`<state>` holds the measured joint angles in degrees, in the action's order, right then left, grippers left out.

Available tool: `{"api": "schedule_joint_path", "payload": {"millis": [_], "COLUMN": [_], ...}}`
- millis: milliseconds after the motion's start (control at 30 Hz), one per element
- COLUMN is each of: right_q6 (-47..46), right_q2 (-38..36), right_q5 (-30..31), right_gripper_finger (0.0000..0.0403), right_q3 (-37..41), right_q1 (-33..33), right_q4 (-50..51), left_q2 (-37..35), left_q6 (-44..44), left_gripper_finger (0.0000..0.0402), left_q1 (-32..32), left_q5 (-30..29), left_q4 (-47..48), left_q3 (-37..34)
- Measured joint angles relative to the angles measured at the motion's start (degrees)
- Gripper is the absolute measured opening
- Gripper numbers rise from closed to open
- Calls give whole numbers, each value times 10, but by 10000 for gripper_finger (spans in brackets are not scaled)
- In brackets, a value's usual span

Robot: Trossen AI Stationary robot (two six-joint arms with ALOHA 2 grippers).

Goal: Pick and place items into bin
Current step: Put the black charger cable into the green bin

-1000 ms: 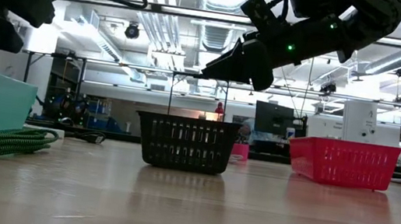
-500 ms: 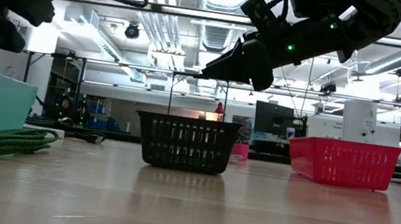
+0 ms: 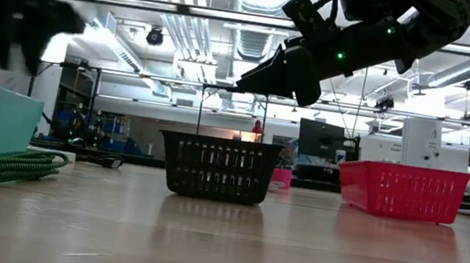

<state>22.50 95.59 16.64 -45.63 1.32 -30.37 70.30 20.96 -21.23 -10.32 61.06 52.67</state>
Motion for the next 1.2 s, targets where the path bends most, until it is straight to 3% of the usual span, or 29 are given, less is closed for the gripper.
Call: {"api": "schedule_joint_path", "payload": {"millis": [133, 233, 467, 700, 800, 1200], "right_q6": [0, 0, 0, 0, 2, 2], "right_q2": [0, 0, 0, 0, 0, 0], "right_q5": [0, -1, -1, -1, -1, -1], "right_gripper_finger": [185, 185, 185, 185, 185, 185], "right_q3": [0, 0, 0, 0, 0, 0], "right_q1": [0, 0, 0, 0, 0, 0], "right_q4": [0, 0, 0, 0, 1, 5], "left_q2": [0, 0, 0, 7, 21, 161], "left_q6": [-101, -153, -204, -295, -325, -378], "left_gripper_finger": [176, 176, 176, 176, 176, 176], "left_q1": [16, 50, 159, 286, 329, 410], "left_q5": [-138, -171, -169, -67, -60, -47], "left_q4": [-12, -43, -71, -93, -96, -96], "left_q3": [10, 11, 11, 10, 10, 10]}}
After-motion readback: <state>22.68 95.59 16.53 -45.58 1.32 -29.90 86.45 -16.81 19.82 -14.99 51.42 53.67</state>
